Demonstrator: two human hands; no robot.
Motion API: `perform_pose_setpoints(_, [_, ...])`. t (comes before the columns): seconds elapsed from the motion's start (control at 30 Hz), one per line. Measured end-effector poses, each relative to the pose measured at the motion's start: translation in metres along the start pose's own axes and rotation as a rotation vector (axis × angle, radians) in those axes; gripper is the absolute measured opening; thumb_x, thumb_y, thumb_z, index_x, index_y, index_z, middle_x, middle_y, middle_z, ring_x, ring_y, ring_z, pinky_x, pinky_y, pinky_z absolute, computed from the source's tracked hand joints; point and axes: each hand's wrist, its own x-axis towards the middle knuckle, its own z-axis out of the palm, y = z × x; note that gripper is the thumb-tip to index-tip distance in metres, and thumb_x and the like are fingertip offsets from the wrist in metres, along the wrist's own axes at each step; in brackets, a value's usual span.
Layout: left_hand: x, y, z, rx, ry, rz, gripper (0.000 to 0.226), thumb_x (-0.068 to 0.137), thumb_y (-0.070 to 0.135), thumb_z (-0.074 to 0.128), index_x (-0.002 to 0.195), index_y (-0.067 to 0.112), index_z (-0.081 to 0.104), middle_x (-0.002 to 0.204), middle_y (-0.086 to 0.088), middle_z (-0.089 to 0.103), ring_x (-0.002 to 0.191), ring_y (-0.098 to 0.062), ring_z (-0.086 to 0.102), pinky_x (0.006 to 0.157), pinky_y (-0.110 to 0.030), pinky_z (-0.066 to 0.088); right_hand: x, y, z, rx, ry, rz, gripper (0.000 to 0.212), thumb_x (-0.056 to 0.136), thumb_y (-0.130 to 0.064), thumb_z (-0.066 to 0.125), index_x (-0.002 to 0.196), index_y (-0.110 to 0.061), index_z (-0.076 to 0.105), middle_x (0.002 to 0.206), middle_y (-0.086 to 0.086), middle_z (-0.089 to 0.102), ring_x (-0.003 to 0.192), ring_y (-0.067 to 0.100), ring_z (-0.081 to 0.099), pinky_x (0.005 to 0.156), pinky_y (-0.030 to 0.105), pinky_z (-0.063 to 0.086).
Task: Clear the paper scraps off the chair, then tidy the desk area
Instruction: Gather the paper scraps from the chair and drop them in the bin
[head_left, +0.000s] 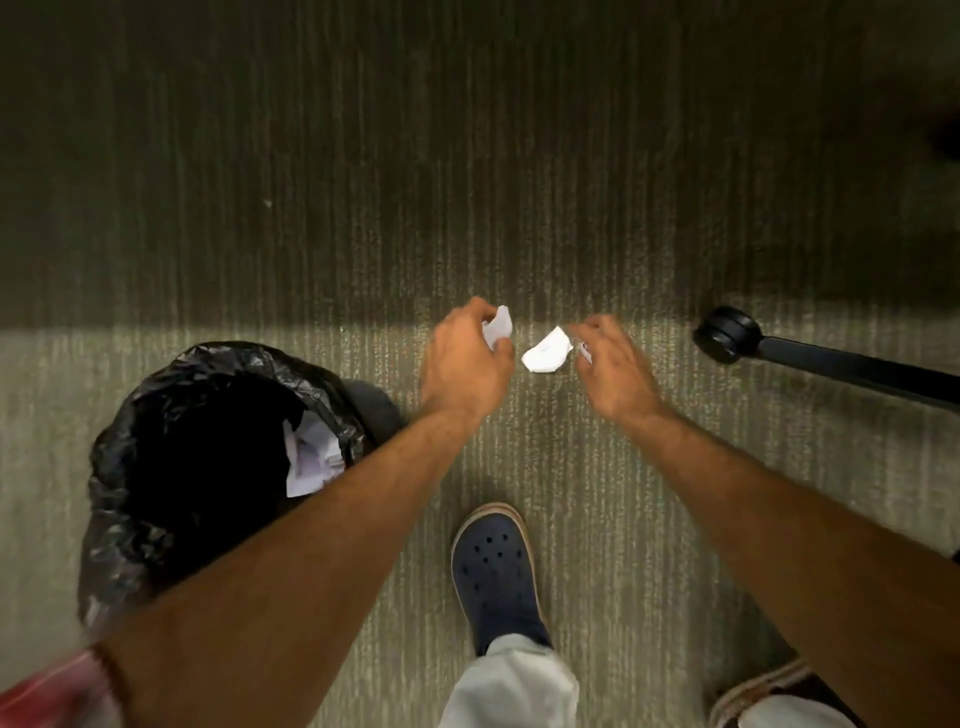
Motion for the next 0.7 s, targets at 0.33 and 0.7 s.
perform_pose_setpoints(0.33, [0.010, -0.012, 0.028, -0.113, 0.030, -0.035, 0.020, 0.087, 0.020, 0.067, 0.107, 0.021, 0.064, 0.105, -0.001, 0.071, 0.091, -0.021, 0.065, 0.078, -0.042, 0.057, 0.025, 0.009, 0.047, -0.482, -0.152, -0.038, 0.072, 0.090, 0.000, 0.059, 0.149, -0.025, 0.028, 0.133, 0.014, 0.043, 0.115, 0.035, 0.046, 0.090, 0.047, 0.050])
perform_pose_setpoints(0.7, [0.009, -0.013, 0.023, -0.149, 0.040, -0.036, 0.017, 0.088, 0.021, 0.069, 0.103, 0.027, 0.064, 0.095, 0.009, 0.067, 0.082, -0.012, 0.065, 0.063, -0.030, 0.051, 0.031, 0.002, 0.040, -0.346, -0.061, -0.014, 0.031, 0.095, -0.010, 0.061, 0.124, -0.018, 0.056, 0.118, 0.007, 0.048, 0.104, 0.024, 0.049, 0.078, 0.038, 0.051])
